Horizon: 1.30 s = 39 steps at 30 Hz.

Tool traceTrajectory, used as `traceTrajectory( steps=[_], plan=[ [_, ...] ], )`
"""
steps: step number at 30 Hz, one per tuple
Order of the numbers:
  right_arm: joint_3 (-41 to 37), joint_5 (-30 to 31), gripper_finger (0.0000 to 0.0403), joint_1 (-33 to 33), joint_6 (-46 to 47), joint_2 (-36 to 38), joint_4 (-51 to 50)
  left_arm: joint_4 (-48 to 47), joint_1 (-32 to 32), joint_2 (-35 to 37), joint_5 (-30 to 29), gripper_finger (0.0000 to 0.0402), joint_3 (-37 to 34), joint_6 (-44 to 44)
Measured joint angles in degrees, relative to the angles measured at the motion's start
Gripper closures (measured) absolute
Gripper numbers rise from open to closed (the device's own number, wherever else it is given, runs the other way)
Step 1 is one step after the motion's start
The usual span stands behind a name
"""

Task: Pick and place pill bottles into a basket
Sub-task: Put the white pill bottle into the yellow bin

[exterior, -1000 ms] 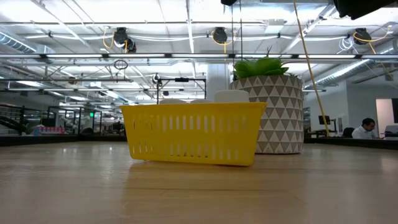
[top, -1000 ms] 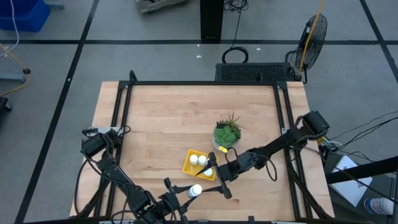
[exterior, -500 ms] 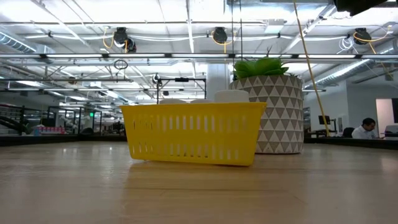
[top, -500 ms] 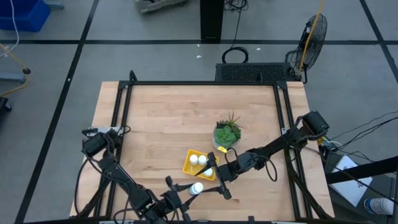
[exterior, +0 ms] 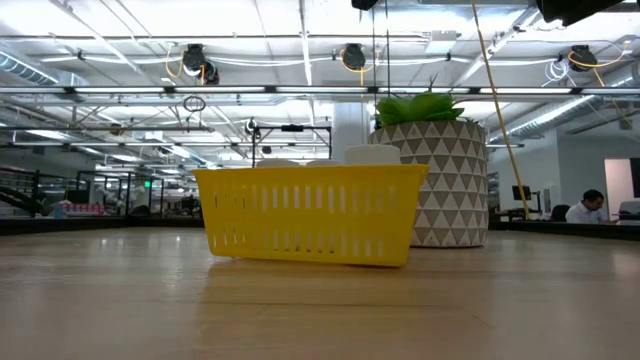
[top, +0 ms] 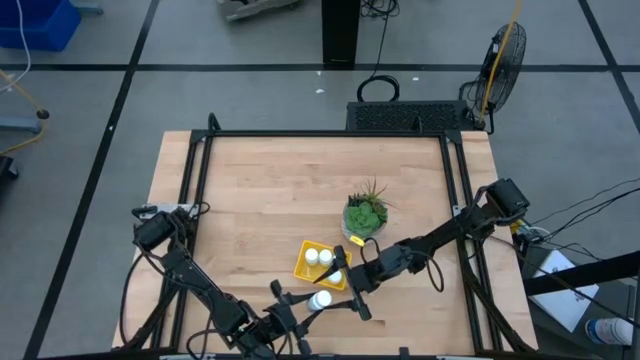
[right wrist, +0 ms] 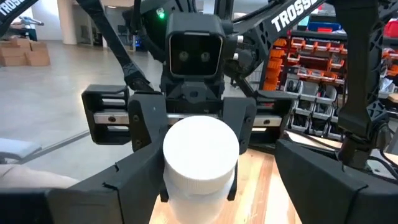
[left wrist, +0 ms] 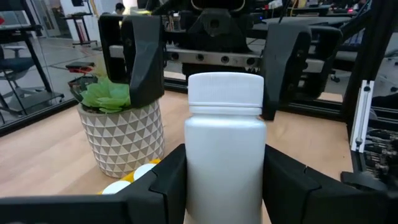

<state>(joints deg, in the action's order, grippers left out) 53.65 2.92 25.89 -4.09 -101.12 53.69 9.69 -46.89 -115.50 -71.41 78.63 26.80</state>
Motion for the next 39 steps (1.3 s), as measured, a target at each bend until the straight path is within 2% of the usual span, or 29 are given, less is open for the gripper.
traceTrajectory(
  steps=[9,13,20,32,39],
  plan=[
    [-0.02,-0.26,0.011,0.04,1.94,1.6,-5.12,0.07,0.0,0.0,2.19,0.0226,0.0,0.32],
    [-0.02,-0.24,0.011,0.1,2.1,3.48,-7.11,-0.19,0.0,0.0,2.71,0.0237,0.0,0.53],
    [0.47,-0.58,0.011,0.11,5.11,3.69,-10.22,-0.63,0.02,0.0,3.83,0.0234,-0.02,0.51],
    [9.88,-1.68,0.011,0.48,5.44,3.7,-30.05,-0.63,0.15,0.0,4.82,0.0238,-0.04,0.67],
    [12.04,-1.49,0.011,0.76,5.78,6.2,-35.82,-0.78,0.15,0.0,5.7,0.0239,-0.02,0.89]
  ],
)
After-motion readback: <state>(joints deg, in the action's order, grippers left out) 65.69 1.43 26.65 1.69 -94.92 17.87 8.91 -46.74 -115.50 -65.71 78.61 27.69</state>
